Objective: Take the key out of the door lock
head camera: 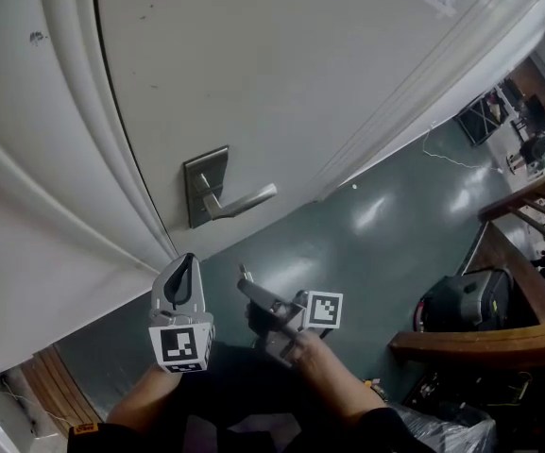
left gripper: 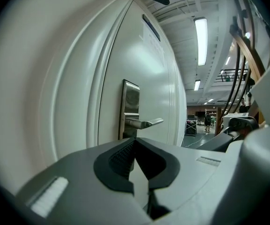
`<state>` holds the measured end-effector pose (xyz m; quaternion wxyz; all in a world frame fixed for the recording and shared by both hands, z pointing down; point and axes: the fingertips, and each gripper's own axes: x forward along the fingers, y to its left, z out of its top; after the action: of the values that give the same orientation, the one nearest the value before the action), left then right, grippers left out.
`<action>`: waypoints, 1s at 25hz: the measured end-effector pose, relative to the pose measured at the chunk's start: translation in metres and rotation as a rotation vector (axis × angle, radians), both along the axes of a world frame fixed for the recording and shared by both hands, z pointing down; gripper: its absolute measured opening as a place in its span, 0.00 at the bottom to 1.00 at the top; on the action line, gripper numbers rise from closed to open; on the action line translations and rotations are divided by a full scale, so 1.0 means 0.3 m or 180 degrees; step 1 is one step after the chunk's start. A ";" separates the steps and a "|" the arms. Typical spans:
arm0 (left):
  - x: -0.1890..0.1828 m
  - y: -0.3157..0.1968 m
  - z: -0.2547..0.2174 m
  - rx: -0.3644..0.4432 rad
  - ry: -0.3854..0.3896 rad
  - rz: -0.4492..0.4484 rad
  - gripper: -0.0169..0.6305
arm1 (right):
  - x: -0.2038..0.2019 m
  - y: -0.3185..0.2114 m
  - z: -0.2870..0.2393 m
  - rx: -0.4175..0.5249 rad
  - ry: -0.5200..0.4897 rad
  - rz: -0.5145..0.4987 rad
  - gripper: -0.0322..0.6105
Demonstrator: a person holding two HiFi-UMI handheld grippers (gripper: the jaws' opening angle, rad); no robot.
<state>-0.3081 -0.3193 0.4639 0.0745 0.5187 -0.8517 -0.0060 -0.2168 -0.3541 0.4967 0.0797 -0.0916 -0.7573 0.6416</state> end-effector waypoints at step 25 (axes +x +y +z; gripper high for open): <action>0.833 0.117 -0.093 -0.0206 -0.0229 -0.0716 0.05 | 0.773 0.002 -0.119 -0.0041 -0.0337 -0.0481 0.07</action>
<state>-0.0584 -0.2843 0.4360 0.0595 0.4171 -0.9064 0.0317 0.0150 -0.3535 0.4609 0.0871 -0.1828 -0.7473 0.6329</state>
